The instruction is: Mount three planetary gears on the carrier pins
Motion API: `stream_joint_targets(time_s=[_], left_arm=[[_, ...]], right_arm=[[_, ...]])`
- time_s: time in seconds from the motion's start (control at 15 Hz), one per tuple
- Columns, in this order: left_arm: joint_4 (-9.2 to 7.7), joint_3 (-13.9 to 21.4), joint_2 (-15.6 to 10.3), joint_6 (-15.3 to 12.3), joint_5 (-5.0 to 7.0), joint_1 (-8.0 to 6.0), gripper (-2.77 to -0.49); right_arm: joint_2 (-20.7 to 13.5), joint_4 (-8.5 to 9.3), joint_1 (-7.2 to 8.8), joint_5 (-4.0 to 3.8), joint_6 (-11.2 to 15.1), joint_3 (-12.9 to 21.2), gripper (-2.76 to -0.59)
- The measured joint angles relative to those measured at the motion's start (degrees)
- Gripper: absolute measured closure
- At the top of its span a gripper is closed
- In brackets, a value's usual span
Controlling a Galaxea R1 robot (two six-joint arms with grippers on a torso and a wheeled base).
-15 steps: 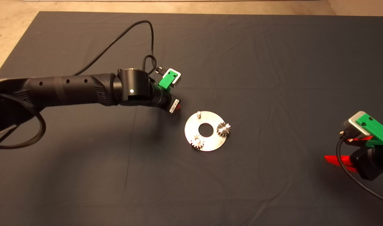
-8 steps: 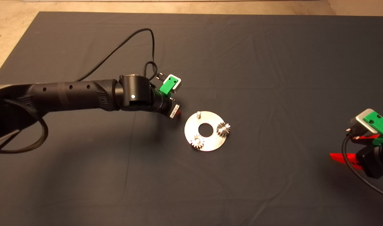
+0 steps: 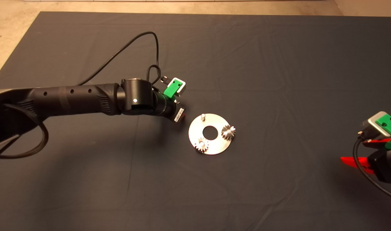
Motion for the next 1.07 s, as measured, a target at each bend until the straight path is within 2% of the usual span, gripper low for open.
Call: stream_joint_targets(time_s=[0.33, 0.53, 0.6, 1.07], left_arm=[[0.04, -0.3, -0.1, 0.0, -0.10, -0.02, -1.25], [0.04, -0.4, -0.5, 0.0, -0.74, -0.02, -1.09], [0.04, -0.4, -0.7, 0.0, -1.13, -0.02, -1.08], [0.04, -0.4, -0.7, 0.0, -1.21, -0.02, -0.93]], right_arm=[[-0.4, 0.02, 0.00, 0.05, 0.0, 0.0, -1.89], [-0.4, 0.02, 0.00, 0.05, 0.0, 0.0, -1.89], [-0.5, 0.02, 0.00, 0.05, 0.0, 0.0, -1.89], [-0.5, 0.38, 0.00, 0.05, 0.0, 0.0, -1.89]])
